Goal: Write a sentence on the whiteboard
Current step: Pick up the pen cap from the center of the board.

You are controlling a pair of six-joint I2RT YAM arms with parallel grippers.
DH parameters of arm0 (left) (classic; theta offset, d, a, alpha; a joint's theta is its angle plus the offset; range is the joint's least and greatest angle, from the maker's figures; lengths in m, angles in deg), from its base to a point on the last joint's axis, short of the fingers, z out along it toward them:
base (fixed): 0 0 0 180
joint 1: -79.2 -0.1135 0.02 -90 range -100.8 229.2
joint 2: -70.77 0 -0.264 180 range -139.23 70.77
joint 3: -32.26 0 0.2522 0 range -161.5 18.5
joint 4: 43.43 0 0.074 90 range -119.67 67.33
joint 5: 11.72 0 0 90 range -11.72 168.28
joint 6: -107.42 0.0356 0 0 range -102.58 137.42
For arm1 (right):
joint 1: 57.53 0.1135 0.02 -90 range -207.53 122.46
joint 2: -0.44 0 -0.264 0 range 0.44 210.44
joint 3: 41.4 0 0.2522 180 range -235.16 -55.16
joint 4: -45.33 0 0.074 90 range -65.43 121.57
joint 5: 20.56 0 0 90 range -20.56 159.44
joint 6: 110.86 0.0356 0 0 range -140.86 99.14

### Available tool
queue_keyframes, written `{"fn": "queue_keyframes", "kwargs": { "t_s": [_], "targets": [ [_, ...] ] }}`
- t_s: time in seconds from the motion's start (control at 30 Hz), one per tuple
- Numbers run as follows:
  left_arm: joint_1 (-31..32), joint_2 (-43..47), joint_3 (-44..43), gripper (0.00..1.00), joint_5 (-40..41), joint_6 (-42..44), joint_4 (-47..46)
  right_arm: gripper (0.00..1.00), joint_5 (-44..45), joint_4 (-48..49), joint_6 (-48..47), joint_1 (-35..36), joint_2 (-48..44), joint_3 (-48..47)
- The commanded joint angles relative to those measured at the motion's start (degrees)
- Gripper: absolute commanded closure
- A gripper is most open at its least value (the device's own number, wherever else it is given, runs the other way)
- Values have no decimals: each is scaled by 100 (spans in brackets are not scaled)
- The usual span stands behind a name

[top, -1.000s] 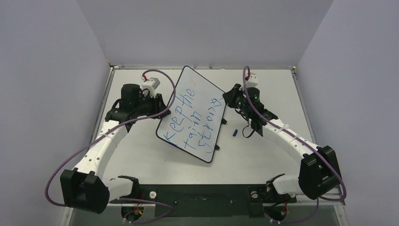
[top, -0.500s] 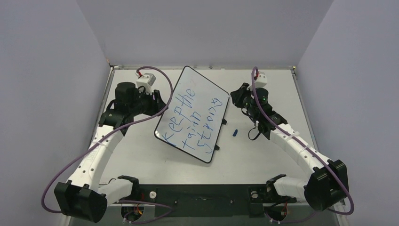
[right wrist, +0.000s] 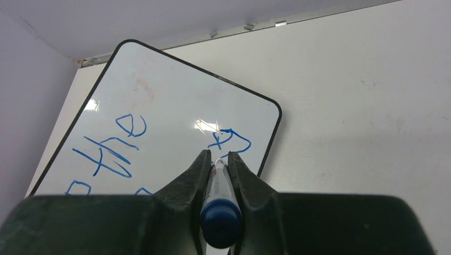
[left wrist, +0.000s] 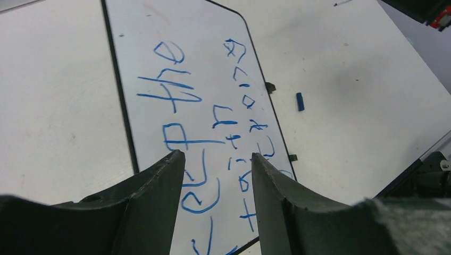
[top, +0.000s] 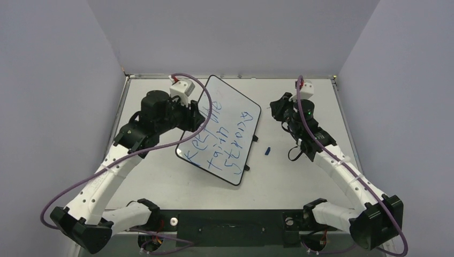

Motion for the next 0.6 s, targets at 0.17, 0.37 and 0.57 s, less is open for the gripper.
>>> {"fn": "queue_keyframes", "kwargs": {
  "t_s": [0.17, 0.37, 0.57],
  "targets": [
    [1909, -1011, -213, 57, 1222, -152, -686, 100, 1137, -452, 77, -156, -1051, -219],
    [2603, -2171, -357, 61, 1443, -484, -1375, 100, 2225, -539, 173, -219, -2034, 151],
    [3121, -3426, -1089, 62, 1958, -937, -1588, 100, 3242, -442, 127, -295, -2667, 241]
  ]
}}
